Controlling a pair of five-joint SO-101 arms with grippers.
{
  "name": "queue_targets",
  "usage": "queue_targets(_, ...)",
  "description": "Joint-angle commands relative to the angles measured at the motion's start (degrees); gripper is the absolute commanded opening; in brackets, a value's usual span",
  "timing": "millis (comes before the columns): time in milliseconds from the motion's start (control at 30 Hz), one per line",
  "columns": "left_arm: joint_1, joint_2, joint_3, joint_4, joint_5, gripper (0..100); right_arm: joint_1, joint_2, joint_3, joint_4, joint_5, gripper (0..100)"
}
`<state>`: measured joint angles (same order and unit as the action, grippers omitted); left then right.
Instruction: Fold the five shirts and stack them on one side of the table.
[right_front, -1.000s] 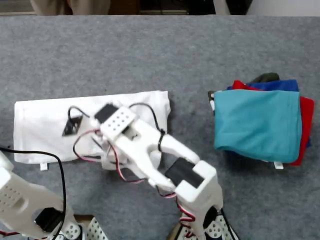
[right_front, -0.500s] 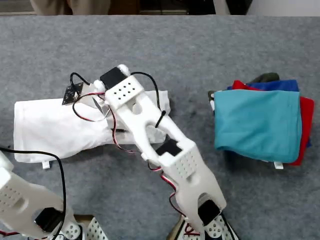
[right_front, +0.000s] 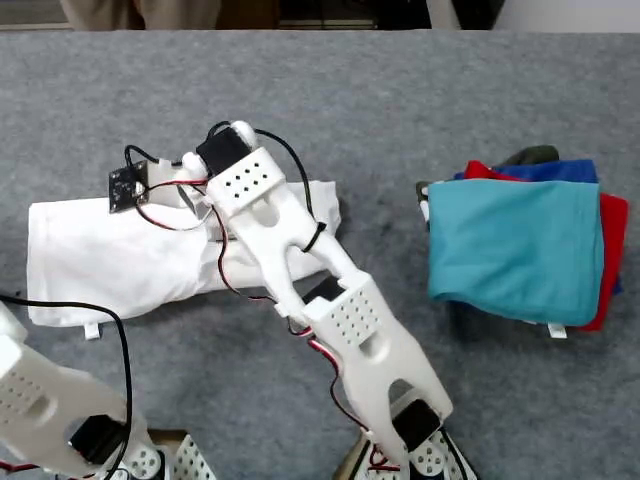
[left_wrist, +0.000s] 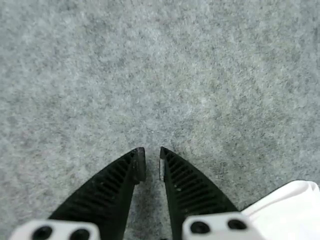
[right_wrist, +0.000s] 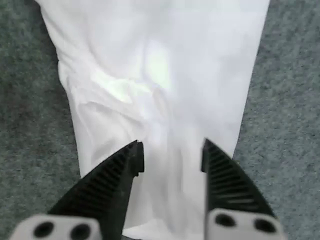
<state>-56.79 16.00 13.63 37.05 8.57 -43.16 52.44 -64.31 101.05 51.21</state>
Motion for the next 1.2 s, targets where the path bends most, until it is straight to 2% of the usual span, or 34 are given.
queue_targets(0, 0.0, -0.7, -2.9, -0.7, 0.4, 7, 1.5, -0.6, -5.0, 1.1, -2.2, 45.5)
queue_targets(167, 0.0, -0.7, -2.9, -0.7, 0.4, 7, 2.7, -2.9, -6.5, 1.4, -7.1, 34.9)
queue_targets(367, 0.0, -0.7, -2.9, -0.7, 0.4, 7, 1.5, -17.9, 9.7, 1.3, -13.1, 0.0)
queue_targets(433, 0.0, -0.7, -2.9, -0.7, 0.4, 7, 0.8, -23.0, 18.2, 1.2, -13.5, 4.1)
queue_targets(567, 0.0, -0.7, -2.9, -0.7, 0.4, 7, -1.6, -29.1, 33.4, -1.3, -13.5, 0.4)
queue_targets(767, 0.8, -0.7, -2.8, -0.6, 0.4, 7, -3.9, -29.2, 45.1, -9.3, -16.5, 0.5)
queue_targets(967, 0.8, -0.7, -2.8, -0.6, 0.4, 7, -2.2, -24.3, 46.1, -15.7, -16.5, 0.5)
queue_targets(1167, 0.7, -0.7, -2.8, -0.6, 0.4, 7, 3.8, -17.2, 33.1, -18.3, -16.1, 0.9)
